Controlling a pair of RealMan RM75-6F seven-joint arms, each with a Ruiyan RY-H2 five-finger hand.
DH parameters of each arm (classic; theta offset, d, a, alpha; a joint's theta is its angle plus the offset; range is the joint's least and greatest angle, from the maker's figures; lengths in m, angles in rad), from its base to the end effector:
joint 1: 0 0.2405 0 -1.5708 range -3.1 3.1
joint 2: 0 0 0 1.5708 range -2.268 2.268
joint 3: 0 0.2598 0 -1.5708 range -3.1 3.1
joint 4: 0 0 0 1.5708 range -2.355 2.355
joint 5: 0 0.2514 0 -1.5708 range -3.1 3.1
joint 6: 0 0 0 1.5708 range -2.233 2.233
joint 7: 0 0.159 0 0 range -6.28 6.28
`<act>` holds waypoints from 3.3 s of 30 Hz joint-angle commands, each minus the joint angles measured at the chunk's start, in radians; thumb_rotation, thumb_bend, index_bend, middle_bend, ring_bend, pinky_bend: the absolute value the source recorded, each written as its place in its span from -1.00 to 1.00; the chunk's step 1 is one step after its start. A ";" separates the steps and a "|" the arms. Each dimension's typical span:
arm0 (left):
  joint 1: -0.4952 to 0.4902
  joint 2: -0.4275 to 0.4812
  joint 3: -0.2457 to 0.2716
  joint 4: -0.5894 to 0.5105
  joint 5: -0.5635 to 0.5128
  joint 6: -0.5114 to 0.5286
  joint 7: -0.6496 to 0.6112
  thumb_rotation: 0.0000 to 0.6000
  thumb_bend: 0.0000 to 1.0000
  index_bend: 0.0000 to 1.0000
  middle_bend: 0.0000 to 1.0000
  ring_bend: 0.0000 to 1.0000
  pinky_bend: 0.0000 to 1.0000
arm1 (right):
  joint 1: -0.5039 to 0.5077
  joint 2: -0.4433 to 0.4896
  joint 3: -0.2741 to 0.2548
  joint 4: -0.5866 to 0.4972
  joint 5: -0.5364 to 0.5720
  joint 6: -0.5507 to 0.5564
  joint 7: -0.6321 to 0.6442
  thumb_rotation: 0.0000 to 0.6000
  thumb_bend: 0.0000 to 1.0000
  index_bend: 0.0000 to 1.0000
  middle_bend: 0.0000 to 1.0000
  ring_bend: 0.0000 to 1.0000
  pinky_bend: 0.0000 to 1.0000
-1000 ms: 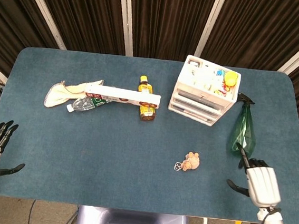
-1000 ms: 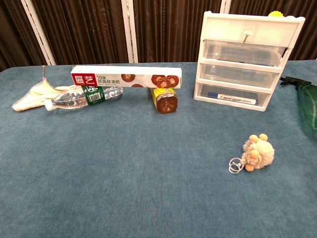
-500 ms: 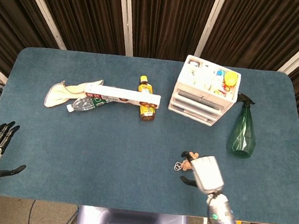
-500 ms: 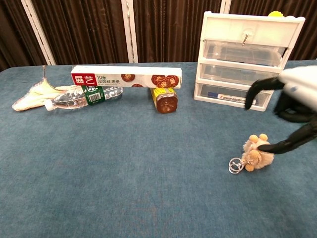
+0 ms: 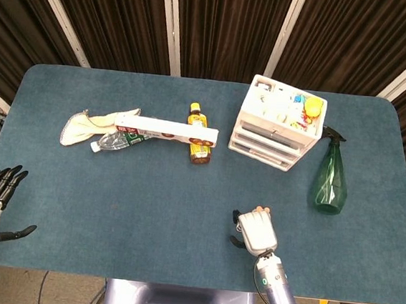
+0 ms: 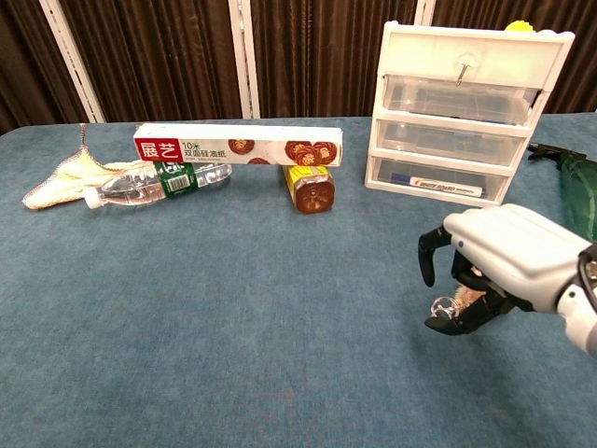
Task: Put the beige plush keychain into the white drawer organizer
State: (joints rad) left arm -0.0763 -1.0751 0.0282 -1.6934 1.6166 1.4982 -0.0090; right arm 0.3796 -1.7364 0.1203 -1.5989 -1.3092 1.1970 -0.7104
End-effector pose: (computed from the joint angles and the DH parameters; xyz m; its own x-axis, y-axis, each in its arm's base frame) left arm -0.3072 0.1749 0.1127 0.3637 0.0732 0.9286 0.9282 -0.1125 -0.3547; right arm -0.1541 -0.2544 -0.0942 0.5039 -0.1719 0.8465 -0.8456 -0.2981 0.4428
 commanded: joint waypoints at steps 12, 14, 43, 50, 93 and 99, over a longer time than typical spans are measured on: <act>-0.004 0.004 -0.001 -0.007 -0.016 -0.016 -0.006 0.76 -0.91 -1.00 -1.00 -1.00 -1.00 | 0.025 -0.059 0.011 0.104 0.072 -0.016 -0.003 1.00 -0.71 -0.07 1.00 1.00 0.78; -0.004 0.005 -0.001 -0.007 -0.018 -0.017 -0.006 0.78 -0.91 -1.00 -1.00 -1.00 -1.00 | 0.029 -0.066 0.013 0.123 0.076 -0.015 0.003 1.00 -0.69 -0.05 1.00 1.00 0.78; -0.004 0.007 0.001 -0.014 -0.020 -0.019 -0.007 0.76 -0.91 -1.00 -1.00 -1.00 -1.00 | 0.031 -0.058 -0.050 0.139 0.098 0.009 -0.069 1.00 -0.52 -0.07 1.00 1.00 0.78; -0.004 0.006 0.001 -0.014 -0.021 -0.021 -0.006 0.77 -0.91 -1.00 -1.00 -1.00 -1.00 | 0.030 -0.060 -0.068 0.152 0.082 0.013 -0.072 1.00 -0.49 -0.06 1.00 1.00 0.78; -0.002 0.006 0.004 -0.016 -0.011 -0.014 -0.006 0.77 -0.91 -1.00 -1.00 -1.00 -1.00 | 0.023 -0.039 -0.076 0.133 0.065 0.038 -0.092 1.00 -0.47 -0.11 1.00 1.00 0.78; -0.002 0.007 0.004 -0.017 -0.010 -0.014 -0.007 0.78 -0.91 -1.00 -1.00 -1.00 -1.00 | 0.021 -0.037 -0.074 0.139 0.072 0.036 -0.092 1.00 -0.47 -0.10 1.00 1.00 0.78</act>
State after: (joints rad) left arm -0.0783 -1.0684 0.0322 -1.7101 1.6071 1.4846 -0.0158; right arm 0.4006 -1.7737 0.0467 -1.4599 -1.2367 1.2328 -0.8029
